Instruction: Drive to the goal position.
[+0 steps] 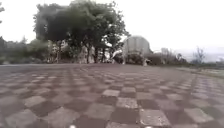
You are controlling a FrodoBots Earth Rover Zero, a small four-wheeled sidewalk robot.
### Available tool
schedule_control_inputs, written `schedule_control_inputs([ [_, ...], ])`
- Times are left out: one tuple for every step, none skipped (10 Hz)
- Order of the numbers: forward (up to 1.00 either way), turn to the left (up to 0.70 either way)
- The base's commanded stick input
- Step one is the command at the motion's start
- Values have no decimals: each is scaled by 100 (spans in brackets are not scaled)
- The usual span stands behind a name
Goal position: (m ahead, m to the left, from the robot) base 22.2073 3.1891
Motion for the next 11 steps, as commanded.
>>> schedule_control_inputs([
  [85,-34],
  [85,-34],
  [85,-34],
  [85,-34],
  [85,-34],
  [85,-28],
  [85,-8],
  [85,0],
  [85,0],
  [85,0],
  [85,0],
])
